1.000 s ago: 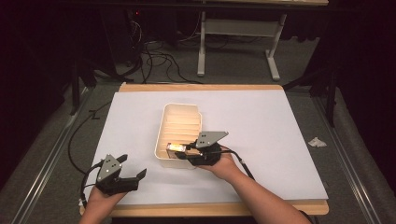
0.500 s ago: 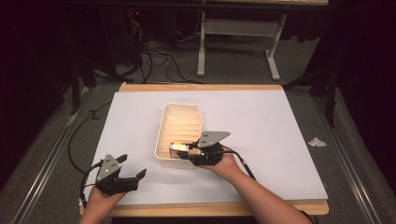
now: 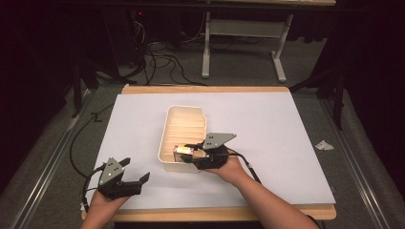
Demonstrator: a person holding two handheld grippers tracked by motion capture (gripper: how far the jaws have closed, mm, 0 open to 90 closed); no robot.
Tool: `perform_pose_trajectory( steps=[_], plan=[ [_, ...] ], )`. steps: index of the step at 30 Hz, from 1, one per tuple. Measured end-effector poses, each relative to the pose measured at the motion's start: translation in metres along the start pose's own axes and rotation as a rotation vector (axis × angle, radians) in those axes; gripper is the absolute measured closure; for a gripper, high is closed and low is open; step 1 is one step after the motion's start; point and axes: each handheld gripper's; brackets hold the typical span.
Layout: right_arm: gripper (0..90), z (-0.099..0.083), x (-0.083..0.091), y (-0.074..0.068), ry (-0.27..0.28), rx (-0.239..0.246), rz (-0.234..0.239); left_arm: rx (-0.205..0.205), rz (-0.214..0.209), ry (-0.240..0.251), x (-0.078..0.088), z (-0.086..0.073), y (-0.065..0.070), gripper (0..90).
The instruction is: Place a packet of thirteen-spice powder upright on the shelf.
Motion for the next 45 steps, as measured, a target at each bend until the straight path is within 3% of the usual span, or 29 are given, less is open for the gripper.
perform_pose_trajectory(
  steps=[13,19,24,27,32,36,45],
  plan=[
    [42.0,0.005,0.001,-0.003,0.018,0.0,0.001,-0.001,-0.001,0.0,0.0,0.0,0.0,12.2],
    [30.2,0.008,0.003,-0.006,0.02,-0.003,-0.019,-0.004,-0.003,-0.001,0.001,0.0,0.0,12.2],
    [21.7,0.011,0.006,-0.008,0.023,-0.002,-0.07,-0.006,-0.001,0.001,0.001,0.001,-0.001,12.2],
    [17.1,0.013,0.014,-0.008,0.026,-0.01,-0.115,-0.002,-0.005,0.002,-0.001,0.001,0.0,12.2],
    [15.3,0.012,0.026,-0.004,0.023,-0.02,-0.138,-0.001,-0.01,0.003,-0.005,0.001,0.001,12.2],
    [15.3,0.009,0.043,0.0,0.035,-0.026,-0.177,0.002,-0.017,0.005,-0.009,0.002,0.003,12.2],
    [15.0,-0.009,0.091,0.012,0.034,-0.061,-0.315,0.004,-0.028,0.01,-0.02,0.002,0.005,12.2]
  ],
)
Point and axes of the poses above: each handheld gripper's, and its own axes: x roughly backward along the jaws, z roughly out of its top, y roughly to its right, and after that the axes turned 1 degree about y, right-handed
